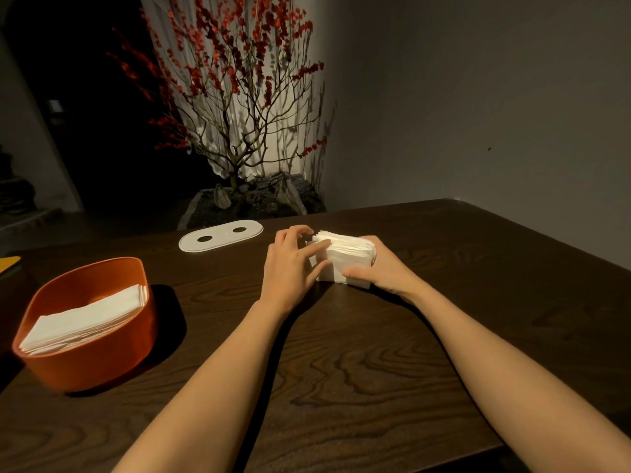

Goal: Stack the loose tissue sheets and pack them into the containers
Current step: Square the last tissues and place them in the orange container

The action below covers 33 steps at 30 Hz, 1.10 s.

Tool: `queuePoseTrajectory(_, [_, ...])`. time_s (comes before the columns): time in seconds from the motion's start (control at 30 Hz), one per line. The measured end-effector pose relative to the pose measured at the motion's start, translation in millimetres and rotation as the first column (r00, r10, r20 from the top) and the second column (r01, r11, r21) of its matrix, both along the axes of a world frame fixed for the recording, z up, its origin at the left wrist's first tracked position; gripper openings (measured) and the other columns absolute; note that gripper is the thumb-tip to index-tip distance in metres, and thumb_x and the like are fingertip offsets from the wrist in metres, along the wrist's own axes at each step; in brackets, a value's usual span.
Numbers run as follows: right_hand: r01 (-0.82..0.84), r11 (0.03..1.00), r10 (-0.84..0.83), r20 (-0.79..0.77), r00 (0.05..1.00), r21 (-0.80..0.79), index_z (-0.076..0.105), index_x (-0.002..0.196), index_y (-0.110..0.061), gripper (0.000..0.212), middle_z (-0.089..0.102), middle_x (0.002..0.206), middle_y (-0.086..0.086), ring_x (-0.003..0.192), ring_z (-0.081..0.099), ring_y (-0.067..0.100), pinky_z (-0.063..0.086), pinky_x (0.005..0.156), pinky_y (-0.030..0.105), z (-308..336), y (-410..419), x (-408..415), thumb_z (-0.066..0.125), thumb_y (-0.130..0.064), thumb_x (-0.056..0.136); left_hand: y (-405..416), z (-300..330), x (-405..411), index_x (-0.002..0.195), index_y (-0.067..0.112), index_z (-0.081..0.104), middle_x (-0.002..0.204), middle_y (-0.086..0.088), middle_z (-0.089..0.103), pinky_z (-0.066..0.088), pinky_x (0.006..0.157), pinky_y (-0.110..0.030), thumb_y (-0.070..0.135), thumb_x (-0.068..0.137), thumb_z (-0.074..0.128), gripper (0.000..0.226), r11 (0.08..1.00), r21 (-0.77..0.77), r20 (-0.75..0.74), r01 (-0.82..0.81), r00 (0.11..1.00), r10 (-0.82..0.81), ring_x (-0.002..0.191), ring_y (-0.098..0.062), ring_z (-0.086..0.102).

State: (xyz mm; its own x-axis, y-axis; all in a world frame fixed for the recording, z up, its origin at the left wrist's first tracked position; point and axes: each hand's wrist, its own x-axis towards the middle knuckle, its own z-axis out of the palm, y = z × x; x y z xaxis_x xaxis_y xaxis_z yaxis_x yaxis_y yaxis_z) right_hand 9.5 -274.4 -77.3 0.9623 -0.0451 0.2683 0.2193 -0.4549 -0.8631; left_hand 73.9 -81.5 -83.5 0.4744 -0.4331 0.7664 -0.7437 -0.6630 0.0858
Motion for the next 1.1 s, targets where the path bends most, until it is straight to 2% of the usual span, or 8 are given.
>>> queuePoseTrajectory(0.23, [0.049,0.999,-0.049,0.026,0.998,0.005,0.046,0.124,-0.017,0.055,0.053,0.109,-0.012,0.099,0.055,0.003,0.047,0.074,0.014,-2.0,-0.3,1.4,0.077,-0.016,0.079,2.7,-0.9,0.9,0.127,0.025,0.062,0.128,-0.009,0.051,0.046,0.089,-0.037,0.039,0.084,0.068,0.045,1.000,-0.016,-0.005,0.019,1.000,-0.019,0.119,-0.024,0.045])
queuePoseTrajectory(0.3, [0.079,0.997,-0.079,0.022,0.997,0.003,0.051,0.122,-0.016,0.049,0.057,0.106,-0.010,0.096,0.057,0.005,0.048,0.074,0.015,-1.6,-0.7,2.6,0.076,-0.015,0.079,2.3,0.4,-1.5,0.130,0.019,0.054,0.120,-0.005,0.050,0.044,0.086,-0.024,0.034,0.081,0.075,0.056,0.976,-0.207,-0.173,0.073,0.979,-0.109,0.107,-0.014,0.048])
queuePoseTrajectory(0.37, [0.090,0.996,-0.090,0.013,0.996,0.002,0.053,0.121,-0.015,0.048,0.057,0.103,-0.012,0.093,0.056,0.002,0.047,0.074,0.014,-1.8,-1.3,4.3,0.076,-0.015,0.079,1.3,2.2,-5.6,0.117,0.018,0.048,0.102,0.003,0.054,0.045,0.075,-0.018,0.033,0.076,0.080,0.054,0.921,-0.388,-0.367,0.046,0.909,-0.200,0.088,-0.009,0.053])
queuePoseTrajectory(0.47, [0.089,0.996,-0.090,0.013,0.996,0.006,0.053,0.123,-0.014,0.049,0.057,0.103,-0.012,0.093,0.056,0.001,0.046,0.074,0.014,-2.6,-2.3,5.5,0.076,-0.014,0.080,0.3,2.9,-5.1,0.100,0.017,0.049,0.090,0.004,0.057,0.047,0.071,-0.019,0.033,0.073,0.082,0.046,0.891,-0.454,-0.504,-0.001,0.825,-0.255,0.082,-0.010,0.057])
queuePoseTrajectory(0.6, [0.076,0.997,-0.076,-0.002,0.997,0.003,0.052,0.123,-0.016,0.048,0.055,0.102,-0.015,0.091,0.055,0.000,0.045,0.070,0.012,-1.4,-2.3,5.2,0.075,-0.014,0.080,1.5,2.0,-3.4,0.098,0.019,0.058,0.094,0.006,0.062,0.046,0.074,-0.014,0.032,0.073,0.082,0.037,0.879,-0.476,-0.527,0.032,0.789,-0.315,0.088,-0.006,0.058])
queuePoseTrajectory(0.77, [0.056,0.998,-0.056,-0.013,0.998,0.011,0.048,0.125,-0.017,0.052,0.053,0.105,-0.015,0.094,0.053,-0.001,0.045,0.071,0.012,-0.4,-2.9,2.7,0.075,-0.014,0.081,2.1,2.3,0.2,0.101,0.019,0.065,0.100,0.005,0.067,0.048,0.083,-0.022,0.025,0.077,0.079,0.029,0.873,-0.484,-0.590,0.059,0.715,-0.375,0.095,-0.007,0.061])
queuePoseTrajectory(0.93, [-0.020,1.000,0.020,-0.006,1.000,0.016,0.049,0.122,-0.014,0.050,0.055,0.110,-0.011,0.098,0.056,0.003,0.047,0.078,0.007,4.3,-2.4,-0.7,0.074,-0.006,0.080,6.1,7.2,-1.6,0.110,0.009,0.058,0.089,0.001,0.066,0.048,0.064,-0.011,0.012,0.078,0.078,0.037,0.806,-0.590,-0.656,0.049,0.553,-0.513,0.079,-0.007,0.062])
queuePoseTrajectory(1.1, [-0.054,0.998,0.054,-0.027,0.998,0.024,0.055,0.121,-0.020,0.046,0.061,0.115,-0.006,0.106,0.058,0.006,0.048,0.090,0.021,6.2,-0.8,-3.1,0.075,-0.009,0.080,9.2,6.5,4.5,0.099,0.013,0.068,0.102,0.000,0.070,0.051,0.081,-0.021,0.014,0.082,0.073,0.018,0.828,-0.553,-0.672,0.093,0.538,-0.509,0.098,-0.014,0.066])
